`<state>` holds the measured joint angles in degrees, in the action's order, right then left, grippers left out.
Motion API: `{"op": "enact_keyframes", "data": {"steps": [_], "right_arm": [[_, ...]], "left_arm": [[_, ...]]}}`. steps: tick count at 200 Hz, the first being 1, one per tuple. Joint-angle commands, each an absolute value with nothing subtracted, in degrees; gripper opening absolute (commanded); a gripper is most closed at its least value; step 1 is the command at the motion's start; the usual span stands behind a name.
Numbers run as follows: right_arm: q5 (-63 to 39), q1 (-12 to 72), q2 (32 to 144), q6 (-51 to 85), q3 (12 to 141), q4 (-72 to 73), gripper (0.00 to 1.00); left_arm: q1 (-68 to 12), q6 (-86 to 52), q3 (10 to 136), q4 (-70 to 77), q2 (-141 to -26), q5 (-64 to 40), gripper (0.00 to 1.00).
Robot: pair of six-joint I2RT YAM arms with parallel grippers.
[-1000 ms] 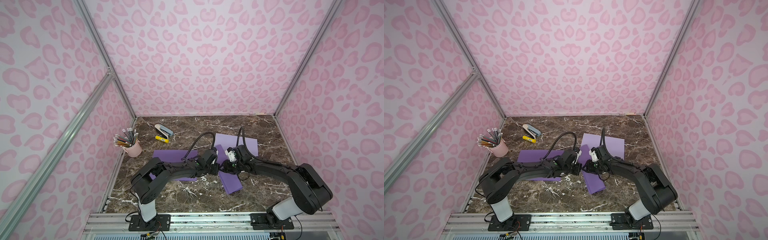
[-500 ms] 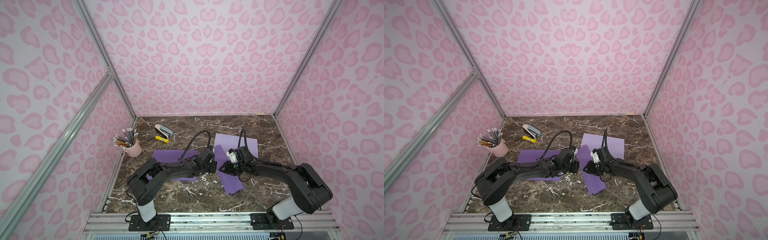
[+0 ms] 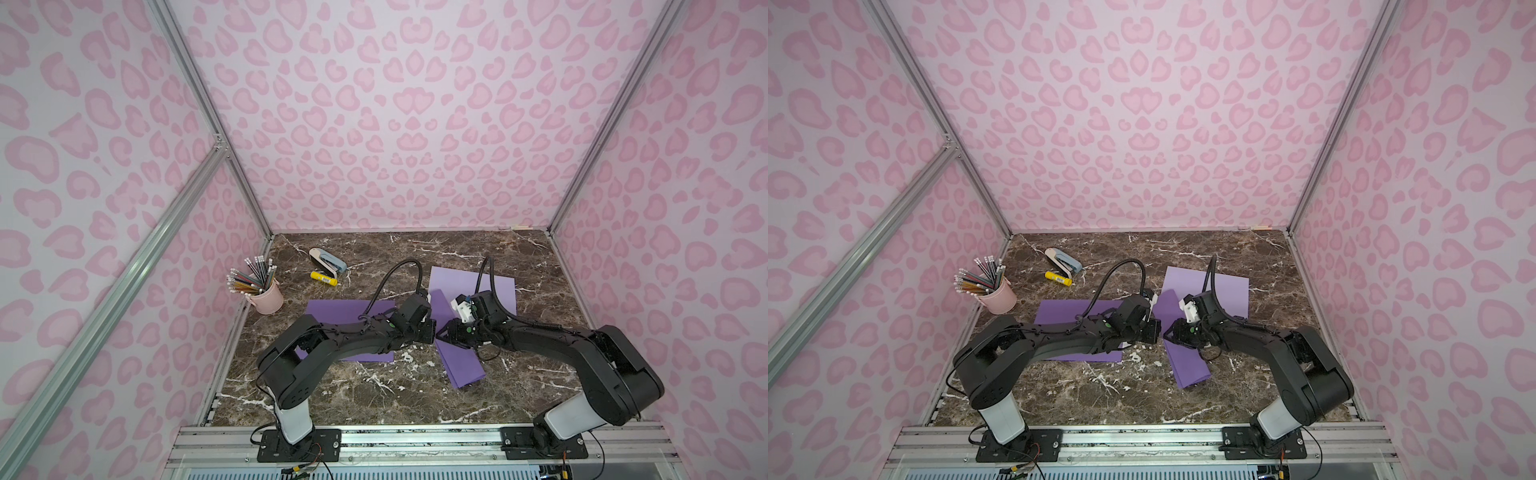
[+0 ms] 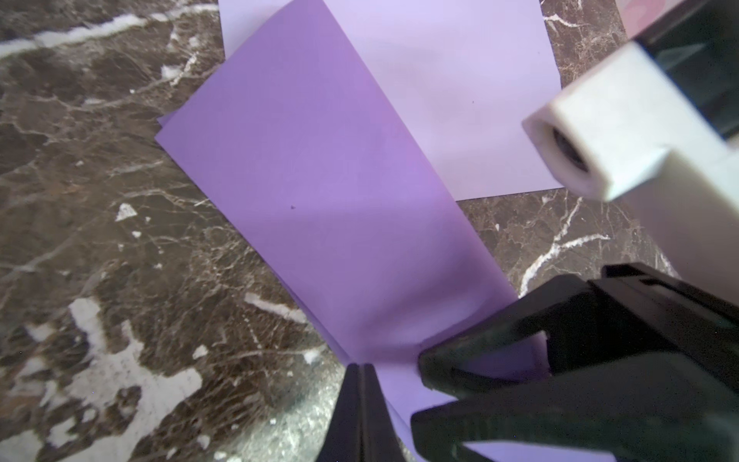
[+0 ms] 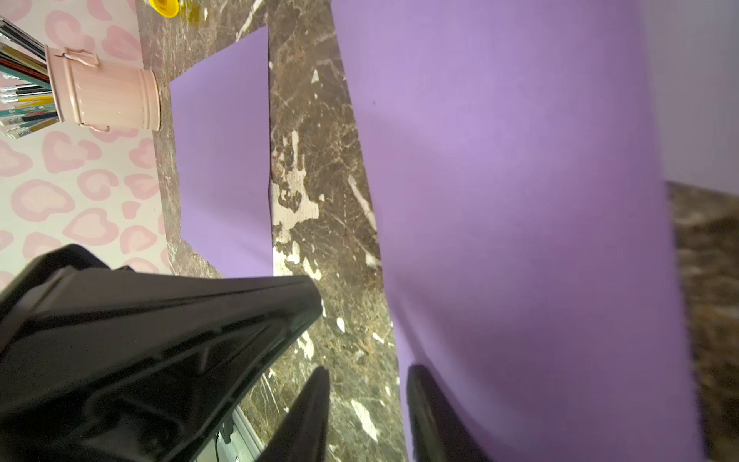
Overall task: Fold the rectangular paper in half along the long edge
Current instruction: Fold the paper at the center of the board.
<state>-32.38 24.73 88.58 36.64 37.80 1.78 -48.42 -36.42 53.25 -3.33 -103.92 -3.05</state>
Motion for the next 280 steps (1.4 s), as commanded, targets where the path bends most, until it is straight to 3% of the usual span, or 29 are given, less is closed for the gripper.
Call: {"op": "enact_keyframes", "data": {"steps": [1,217,280], "right_arm": [[-33.42,24.79,88.89,37.7,37.99,4.38,0.38],[-33.85,24.77,90.0,37.71,38.97,4.57,0.38],[-34.75,24.32,85.87,36.91,40.51,0.95,0.38]], "left_arm": [[-48.33,-36.57,54.18,-0.62,-104.45,-2.99,0.04],[-47.64,-36.6,57.92,-0.18,-113.11,-3.12,0.04],[-47.64,-36.3,57.3,-0.53,-113.55,-2.79,0.04]]}}
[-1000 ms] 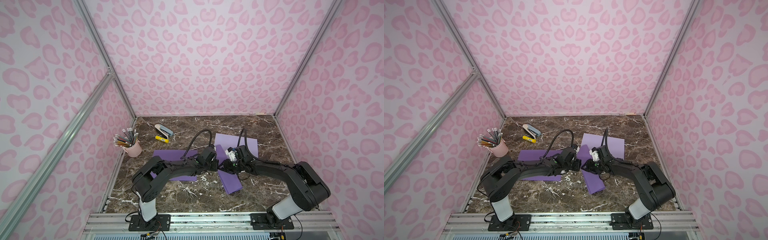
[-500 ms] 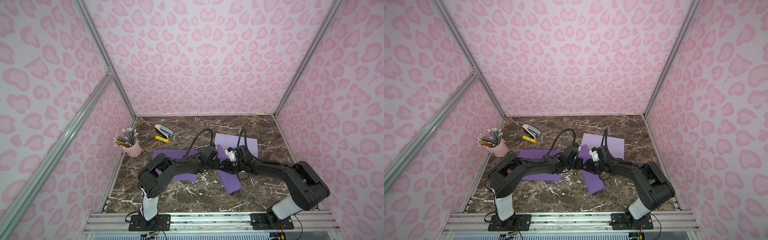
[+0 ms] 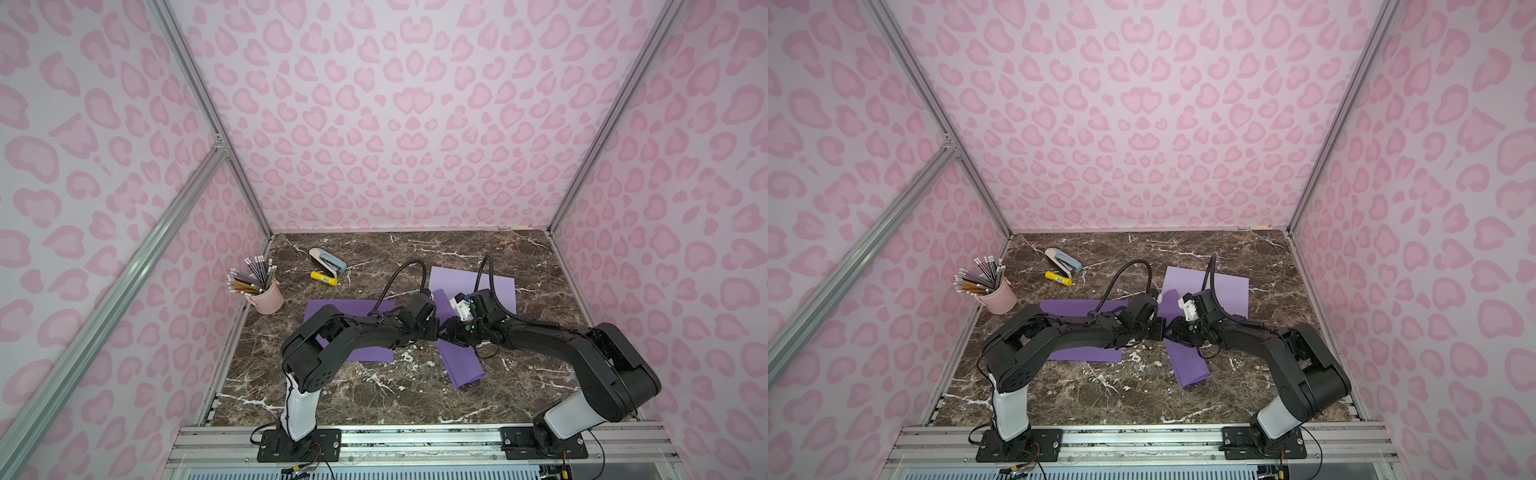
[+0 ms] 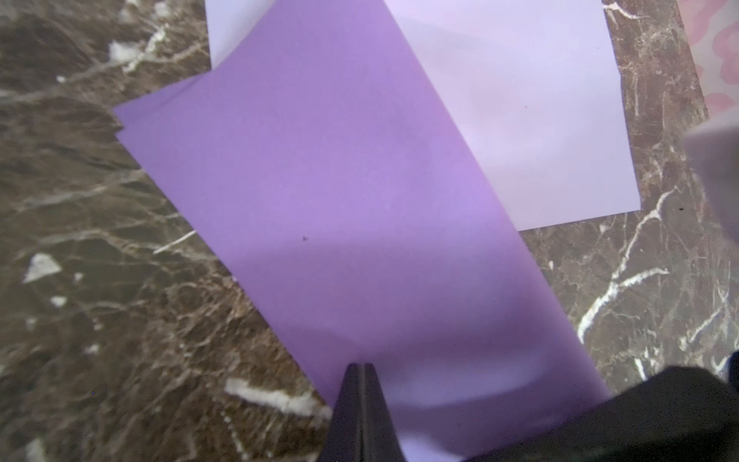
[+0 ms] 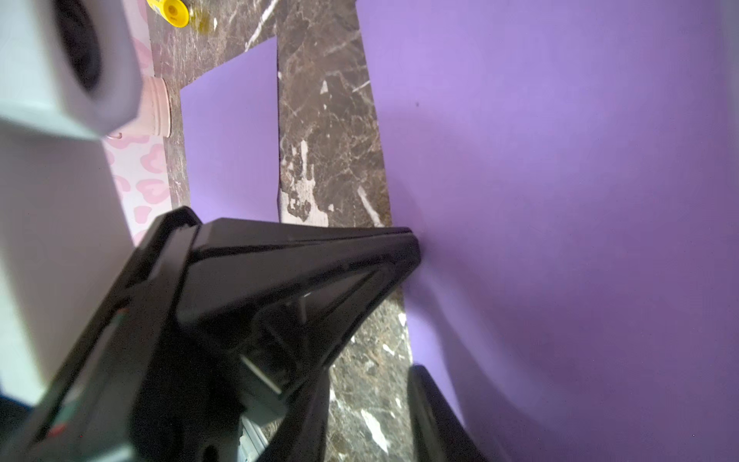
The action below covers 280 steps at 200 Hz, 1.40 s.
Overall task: Fold the rectangular paper in half along the long edge
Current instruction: Fold the paper at the center of the board.
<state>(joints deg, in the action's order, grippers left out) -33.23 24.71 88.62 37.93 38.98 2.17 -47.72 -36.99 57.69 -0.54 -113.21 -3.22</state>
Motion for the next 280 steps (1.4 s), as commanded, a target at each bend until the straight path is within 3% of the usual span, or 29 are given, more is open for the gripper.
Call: {"op": "enact_keyframes", "data": {"steps": [1,45,76,131,209,280], "right_arm": [[-34.73,24.29,85.74,36.91,40.51,0.83,0.38],[-35.54,15.42,79.45,32.88,41.5,-5.3,0.4],[-36.5,11.18,81.72,30.13,41.58,-5.55,0.31],[-39.01,10.76,87.75,29.27,42.69,-0.88,0.21],[-40.26,10.73,95.62,28.74,43.53,2.44,0.19],[-38.83,10.46,95.37,29.18,40.17,4.13,0.19]], "left_arm": [[-47.64,-36.25,57.3,-0.53,-113.55,-2.85,0.04],[-47.63,-35.98,56.06,-0.22,-113.37,-3.28,0.04],[-47.63,-35.46,56.07,-0.1,-113.03,-3.71,0.04],[-47.63,-34.97,55.83,-0.31,-112.41,-4.06,0.04],[-47.64,-34.63,56.35,-0.26,-112.45,-4.7,0.04],[-47.63,-34.44,56.32,-0.48,-111.34,-4.83,0.04]]}}
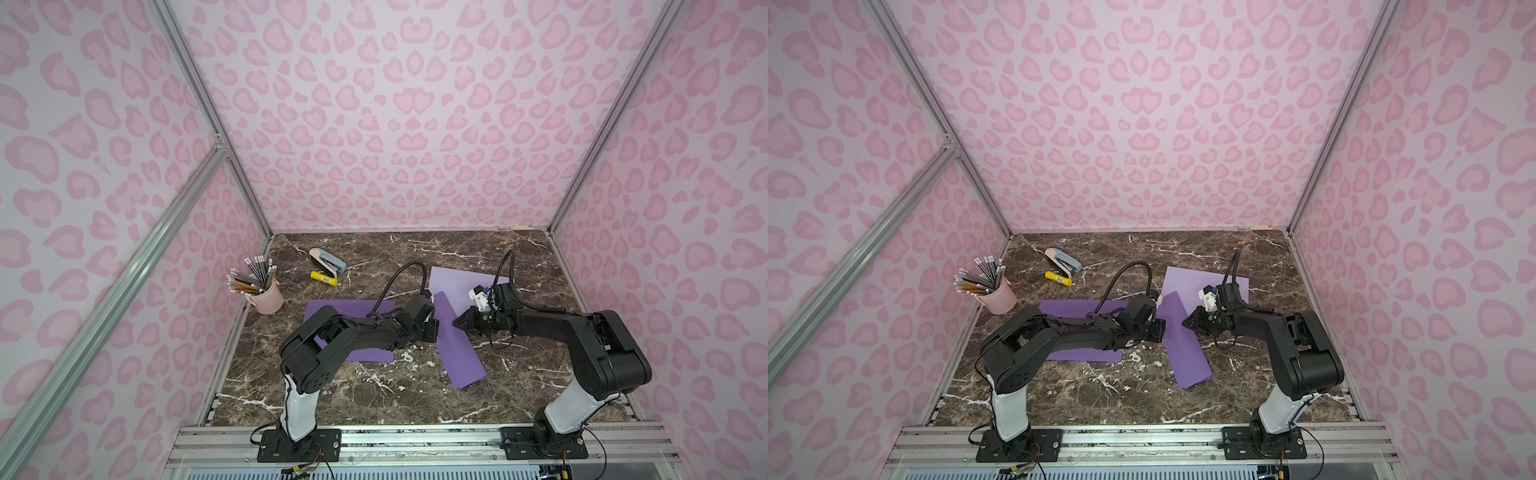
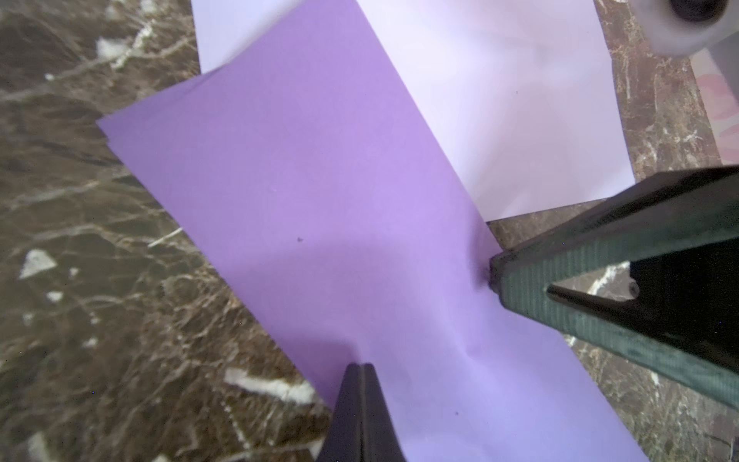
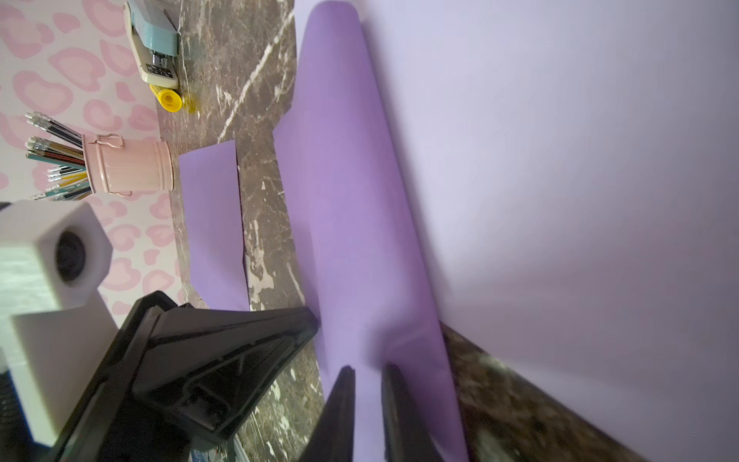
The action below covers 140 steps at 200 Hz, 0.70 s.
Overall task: Fold the rectangular paper in half along the long edge
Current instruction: Fold the paper at the center of the board.
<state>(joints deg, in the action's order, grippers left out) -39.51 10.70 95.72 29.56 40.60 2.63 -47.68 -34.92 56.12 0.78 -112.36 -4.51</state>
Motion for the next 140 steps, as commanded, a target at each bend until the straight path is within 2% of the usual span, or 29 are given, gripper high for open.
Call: {"op": "enact_keyframes", "data": {"steps": [1,140], "right_arm": [[-38.79,10.37,95.36,29.18,40.17,4.13,0.19],[-40.9,9.99,94.34,35.56,38.21,10.94,0.2]], "left_arm": [[-47.64,-34.45,56.28,-0.46,-111.26,-4.83,0.04],[-47.63,-34.97,56.61,-0.43,-106.95,-5.25,0.04]]}}
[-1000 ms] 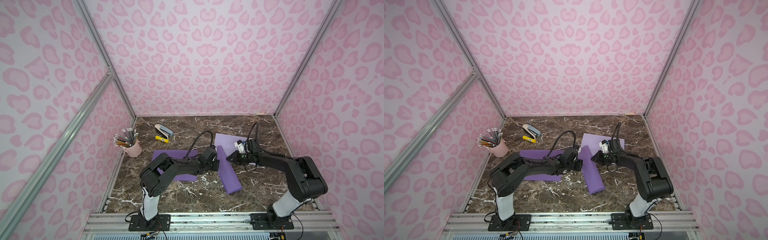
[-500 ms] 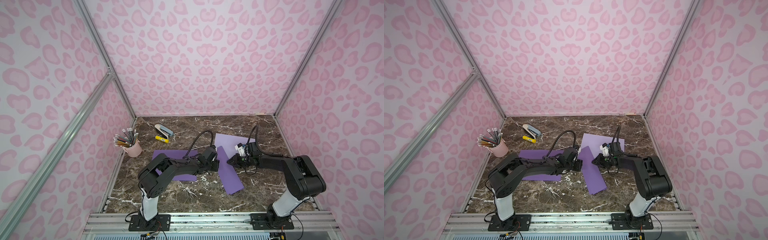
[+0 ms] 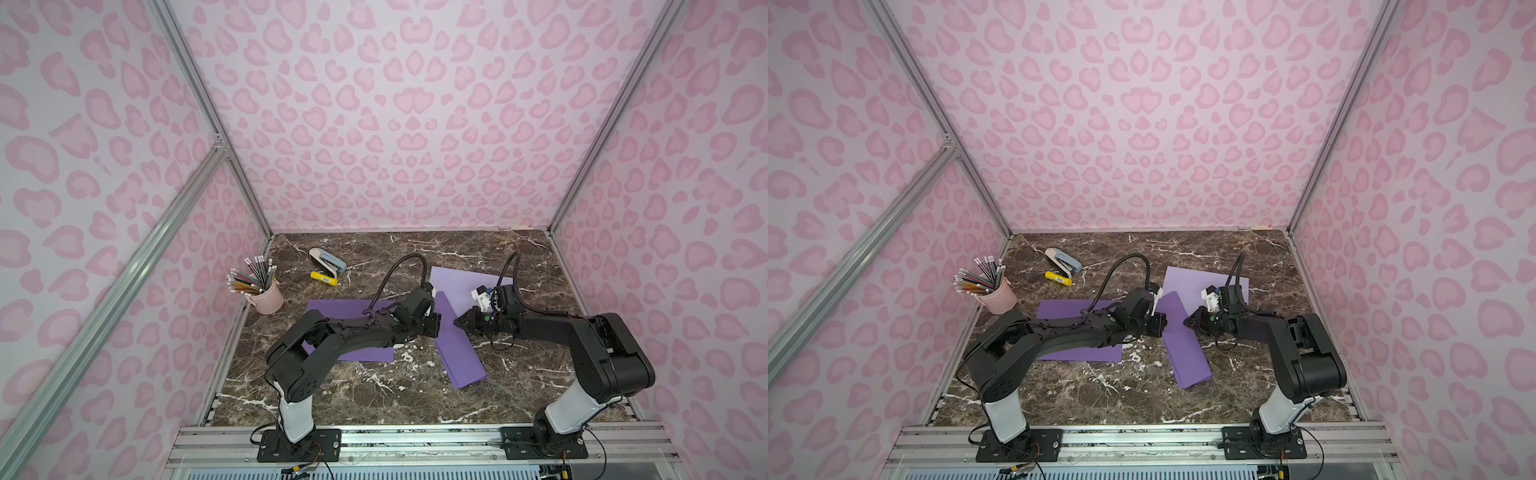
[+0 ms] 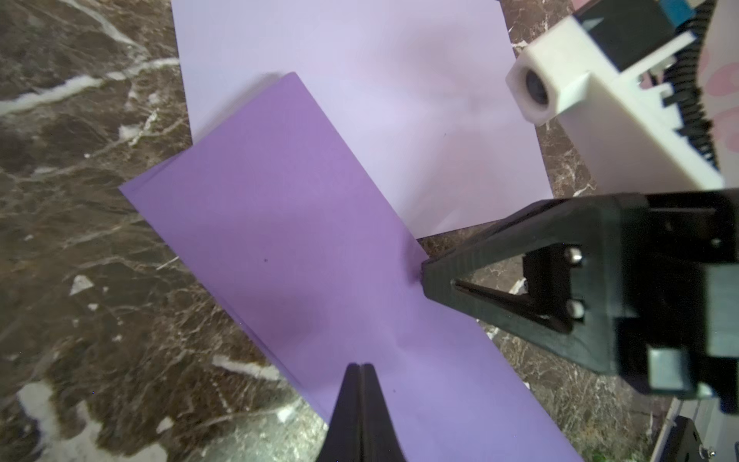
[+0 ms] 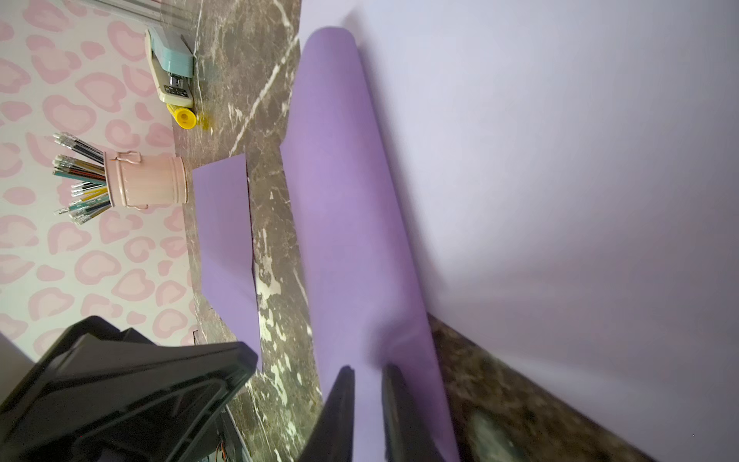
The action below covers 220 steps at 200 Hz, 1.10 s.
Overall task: Fold the rectangular paper in half along the long edge
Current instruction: Fold the paper at the center of the board.
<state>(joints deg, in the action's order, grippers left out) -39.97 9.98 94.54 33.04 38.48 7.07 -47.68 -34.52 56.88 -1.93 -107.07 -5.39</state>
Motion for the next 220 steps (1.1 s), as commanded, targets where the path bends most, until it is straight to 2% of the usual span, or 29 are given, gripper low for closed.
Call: {"op": "enact_keyframes", "data": {"steps": [1,220], "right_arm": [[-40.97,10.0,94.33,35.67,38.18,11.01,0.2],[-38.95,10.46,96.7,38.32,39.09,13.69,0.19]], "left_arm": [[-47.64,-34.97,56.6,-0.39,-106.96,-5.22,0.04],[-48.52,-35.5,56.83,0.35,-108.89,-6.72,0.04]]}}
